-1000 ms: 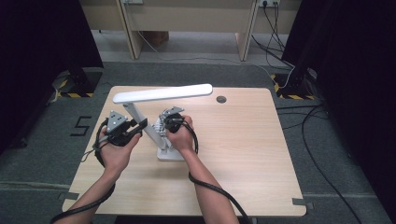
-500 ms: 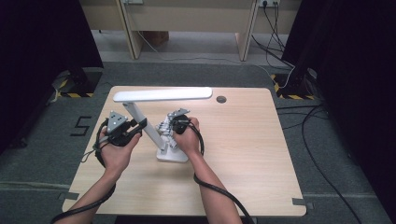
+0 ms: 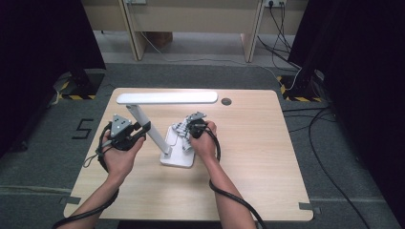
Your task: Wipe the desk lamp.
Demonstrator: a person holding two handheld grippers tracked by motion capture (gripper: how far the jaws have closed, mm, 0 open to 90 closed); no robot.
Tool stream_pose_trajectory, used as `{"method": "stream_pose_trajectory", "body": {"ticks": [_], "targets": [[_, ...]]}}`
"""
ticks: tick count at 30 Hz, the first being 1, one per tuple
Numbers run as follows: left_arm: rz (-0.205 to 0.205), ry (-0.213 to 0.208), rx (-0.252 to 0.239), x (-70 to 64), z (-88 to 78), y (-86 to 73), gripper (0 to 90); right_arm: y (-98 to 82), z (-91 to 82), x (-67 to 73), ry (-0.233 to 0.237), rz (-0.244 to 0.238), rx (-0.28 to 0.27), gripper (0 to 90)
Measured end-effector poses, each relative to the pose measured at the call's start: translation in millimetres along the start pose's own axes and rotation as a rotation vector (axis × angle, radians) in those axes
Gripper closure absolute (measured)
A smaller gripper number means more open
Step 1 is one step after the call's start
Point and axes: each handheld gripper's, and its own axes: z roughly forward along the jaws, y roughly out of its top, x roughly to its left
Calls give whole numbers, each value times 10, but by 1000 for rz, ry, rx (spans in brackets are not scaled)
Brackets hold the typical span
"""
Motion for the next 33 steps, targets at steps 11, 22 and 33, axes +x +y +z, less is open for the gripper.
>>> {"method": "stream_pose_trajectory", "body": {"ticks": [11, 22, 33], "targets": [[-4, -9, 4, -7, -35, -21, 672, -131, -133, -273, -65, 22, 14, 853], [-3, -31, 8, -57, -46, -39, 666, -364, -321, -615, -166, 87, 26, 846], [13, -58, 15, -139, -70, -46, 653, -513, -336, -752, -205, 119, 55, 823]]}}
